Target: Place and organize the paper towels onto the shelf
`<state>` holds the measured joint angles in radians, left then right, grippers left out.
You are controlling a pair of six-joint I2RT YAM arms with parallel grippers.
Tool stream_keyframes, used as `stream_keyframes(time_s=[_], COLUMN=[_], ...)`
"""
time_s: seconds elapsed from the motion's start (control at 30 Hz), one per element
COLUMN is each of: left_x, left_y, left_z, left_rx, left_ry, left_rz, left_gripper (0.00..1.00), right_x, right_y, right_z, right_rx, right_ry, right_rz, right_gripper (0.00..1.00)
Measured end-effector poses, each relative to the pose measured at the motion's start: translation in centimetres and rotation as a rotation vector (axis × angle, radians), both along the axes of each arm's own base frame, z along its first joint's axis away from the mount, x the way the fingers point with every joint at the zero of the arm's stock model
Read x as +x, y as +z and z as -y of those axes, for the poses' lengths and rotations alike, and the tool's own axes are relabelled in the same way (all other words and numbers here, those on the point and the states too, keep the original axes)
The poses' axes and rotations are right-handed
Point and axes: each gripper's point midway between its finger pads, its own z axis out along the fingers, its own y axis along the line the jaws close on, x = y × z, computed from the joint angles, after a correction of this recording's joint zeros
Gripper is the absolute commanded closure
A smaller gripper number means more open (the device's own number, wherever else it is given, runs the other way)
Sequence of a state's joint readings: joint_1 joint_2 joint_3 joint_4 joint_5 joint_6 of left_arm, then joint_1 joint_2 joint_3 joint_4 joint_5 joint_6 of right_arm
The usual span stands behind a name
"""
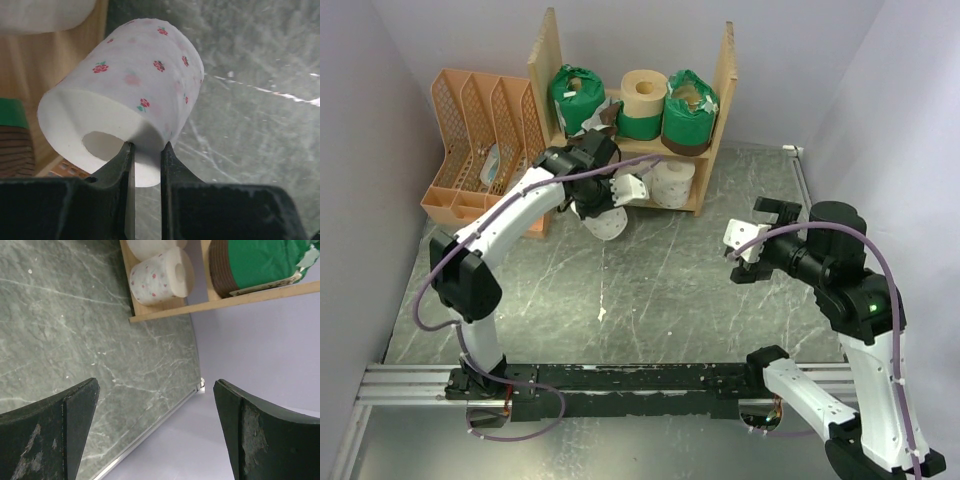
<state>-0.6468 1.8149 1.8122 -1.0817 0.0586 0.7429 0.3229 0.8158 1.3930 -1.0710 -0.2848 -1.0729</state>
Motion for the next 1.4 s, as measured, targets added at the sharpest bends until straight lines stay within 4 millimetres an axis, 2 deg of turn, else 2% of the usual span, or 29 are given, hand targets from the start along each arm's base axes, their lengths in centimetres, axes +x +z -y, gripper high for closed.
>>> stream_keyframes(time_s=[0.17, 0.27, 0.5, 0.9, 1.07, 1.27, 1.4], left_x=[3.7, 4.8, 6.5, 7.9, 11.2, 12.7, 12.9], left_y=[0.5, 0.7, -1.9, -1.3, -0.2, 0.7, 0.7], left_z=[0.1, 0.5, -0.3, -2.6, -5.6, -5.9, -5.9], left_rx=[0.035, 0.051, 0.158, 0.216, 0.292, 0.315, 0.318], left_ry=[-0.077, -0.109, -0.132, -0.127, -0.059, -0.058, -0.06], left_rz=[0.065, 0.094, 0.093, 0.141, 0.25, 0.316, 0.327], left_gripper=[0.93, 0.93, 0.93, 0.93, 0.93, 0.93, 0.93], right_x=[-0.4, -0.5, -0.4, -0.1, -0.1, -0.1, 0.0], right_y=[0.8, 1.0, 1.2, 1.7, 1.6, 1.4, 1.4], right_z=[0.0, 0.0, 0.0, -0.1, -0.1, -0.1, -0.1], right_rx=[0.024, 0.035, 0.05, 0.068, 0.067, 0.066, 0.065], right_ry=[0.002, -0.002, -0.012, -0.015, -0.016, -0.016, -0.016], right_rz=[0.041, 0.045, 0.053, 0.071, 0.07, 0.065, 0.064], right_gripper=[0.0, 0.0, 0.0, 0.0, 0.0, 0.0, 0.0])
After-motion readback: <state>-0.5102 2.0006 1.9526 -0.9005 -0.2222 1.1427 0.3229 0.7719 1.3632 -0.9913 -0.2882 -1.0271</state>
